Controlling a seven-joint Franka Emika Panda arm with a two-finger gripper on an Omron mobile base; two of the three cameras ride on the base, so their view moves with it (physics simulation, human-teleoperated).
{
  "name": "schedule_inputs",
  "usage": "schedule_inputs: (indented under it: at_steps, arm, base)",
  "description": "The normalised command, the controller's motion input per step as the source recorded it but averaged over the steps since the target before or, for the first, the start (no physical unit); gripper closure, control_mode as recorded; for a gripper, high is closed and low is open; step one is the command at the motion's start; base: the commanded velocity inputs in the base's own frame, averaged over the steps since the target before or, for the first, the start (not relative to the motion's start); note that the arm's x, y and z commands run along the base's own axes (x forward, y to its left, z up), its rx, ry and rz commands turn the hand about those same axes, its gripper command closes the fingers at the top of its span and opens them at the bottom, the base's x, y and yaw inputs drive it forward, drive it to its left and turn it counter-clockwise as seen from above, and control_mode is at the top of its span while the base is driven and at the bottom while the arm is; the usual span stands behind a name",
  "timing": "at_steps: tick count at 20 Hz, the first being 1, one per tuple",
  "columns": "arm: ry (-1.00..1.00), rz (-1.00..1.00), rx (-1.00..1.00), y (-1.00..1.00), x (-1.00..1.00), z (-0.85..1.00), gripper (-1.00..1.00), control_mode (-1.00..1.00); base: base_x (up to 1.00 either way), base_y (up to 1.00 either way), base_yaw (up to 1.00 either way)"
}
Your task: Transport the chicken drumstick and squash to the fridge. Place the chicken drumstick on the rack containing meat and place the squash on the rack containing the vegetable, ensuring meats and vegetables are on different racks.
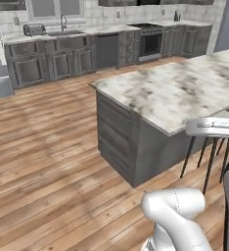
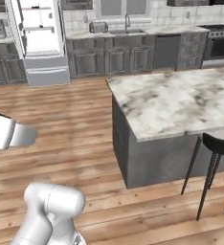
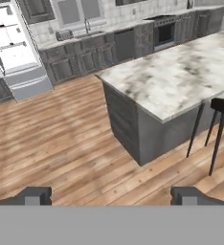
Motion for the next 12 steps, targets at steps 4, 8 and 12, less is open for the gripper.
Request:
schedule_inputs:
  at_steps: [4,8,12]
  arm:
    - [0.00,0.00,0.00,0.00,0.00,0.00,-1.00,1.00]
    - [0.00,0.00,0.00,0.00,0.00,0.00,-1.00,1.00]
    - [0.00,0.00,0.00,0.00,0.00,0.00,-1.00,1.00]
  base:
    - [-0.69,-1.00,0.47]
    - [-0.64,-1.00,0.45]
    - [-0.16,-1.00,0.37]
